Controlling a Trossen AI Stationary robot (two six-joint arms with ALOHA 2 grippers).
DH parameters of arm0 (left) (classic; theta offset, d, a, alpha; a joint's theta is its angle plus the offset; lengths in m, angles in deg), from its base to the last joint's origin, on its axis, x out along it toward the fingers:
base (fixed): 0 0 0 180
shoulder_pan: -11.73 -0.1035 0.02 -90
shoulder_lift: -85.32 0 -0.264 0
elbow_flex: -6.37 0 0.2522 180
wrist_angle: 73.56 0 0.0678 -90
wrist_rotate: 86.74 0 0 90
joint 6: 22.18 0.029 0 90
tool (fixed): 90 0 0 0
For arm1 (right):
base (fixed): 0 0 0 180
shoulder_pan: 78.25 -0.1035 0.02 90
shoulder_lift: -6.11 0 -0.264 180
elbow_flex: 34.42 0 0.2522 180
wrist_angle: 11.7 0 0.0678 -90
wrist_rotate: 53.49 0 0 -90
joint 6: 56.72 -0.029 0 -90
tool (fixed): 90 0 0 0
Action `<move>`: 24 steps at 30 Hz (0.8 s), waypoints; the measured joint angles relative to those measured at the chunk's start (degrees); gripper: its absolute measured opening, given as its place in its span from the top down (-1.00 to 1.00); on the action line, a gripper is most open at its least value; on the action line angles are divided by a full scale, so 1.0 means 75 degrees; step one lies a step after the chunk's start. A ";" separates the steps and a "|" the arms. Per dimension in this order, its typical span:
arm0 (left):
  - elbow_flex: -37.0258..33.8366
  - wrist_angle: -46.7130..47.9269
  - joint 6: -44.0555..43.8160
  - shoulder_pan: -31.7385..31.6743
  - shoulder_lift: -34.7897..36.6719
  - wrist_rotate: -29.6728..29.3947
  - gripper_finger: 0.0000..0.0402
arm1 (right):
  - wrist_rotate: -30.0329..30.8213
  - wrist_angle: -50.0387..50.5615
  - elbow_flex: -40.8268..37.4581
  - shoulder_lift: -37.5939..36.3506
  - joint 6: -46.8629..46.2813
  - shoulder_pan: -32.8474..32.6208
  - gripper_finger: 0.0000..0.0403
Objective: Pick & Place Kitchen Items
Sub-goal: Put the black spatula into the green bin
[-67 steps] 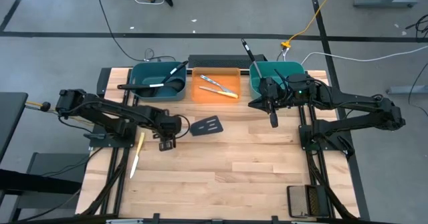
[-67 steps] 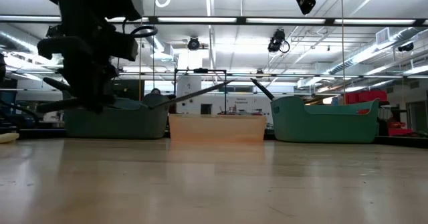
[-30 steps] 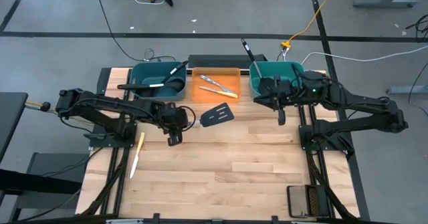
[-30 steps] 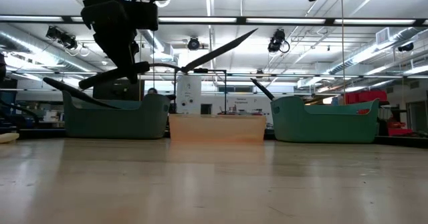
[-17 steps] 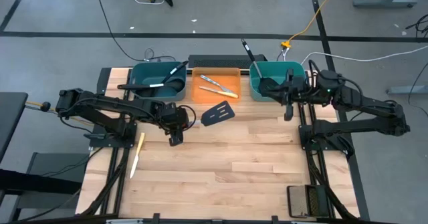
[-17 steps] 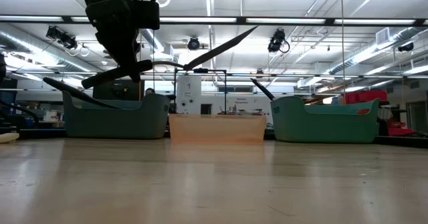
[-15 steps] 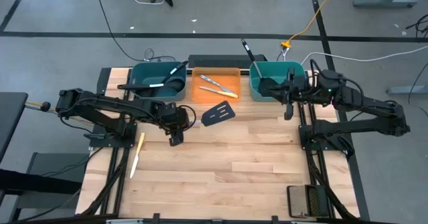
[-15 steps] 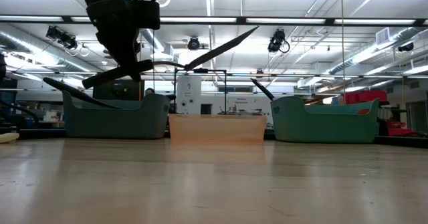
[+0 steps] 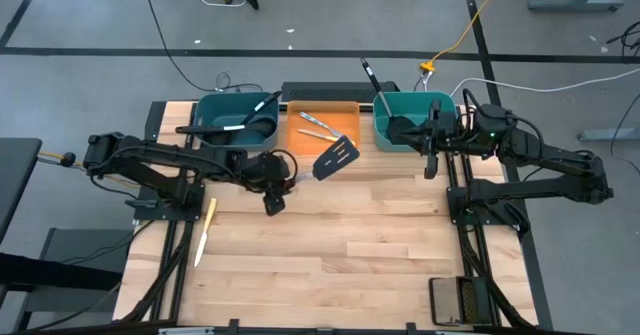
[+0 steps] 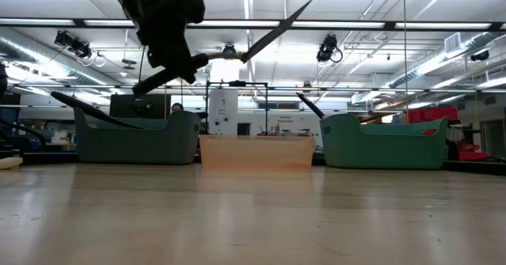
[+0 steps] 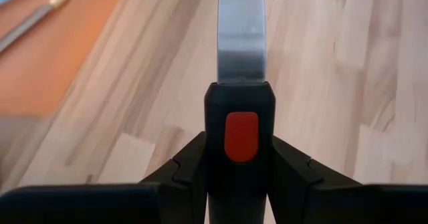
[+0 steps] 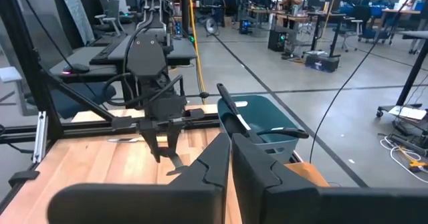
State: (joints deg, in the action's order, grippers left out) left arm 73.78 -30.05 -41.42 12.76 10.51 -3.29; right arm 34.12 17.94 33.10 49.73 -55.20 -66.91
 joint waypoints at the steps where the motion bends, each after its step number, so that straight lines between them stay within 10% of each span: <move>1: -0.0001 -0.0106 -0.0004 -0.0025 0.0000 0.0013 0.41 | -0.0001 0.0000 0.0000 0.0001 0.0000 0.0000 0.87; 24: 0.1504 -0.0825 0.0714 -0.1047 0.0000 0.0296 0.41 | -0.0011 0.0000 0.0000 0.0003 -0.0233 0.0000 0.87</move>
State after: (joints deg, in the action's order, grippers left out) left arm 85.06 -36.24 -36.07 4.91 10.51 -1.07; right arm 34.04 17.94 33.10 49.75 -56.95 -66.91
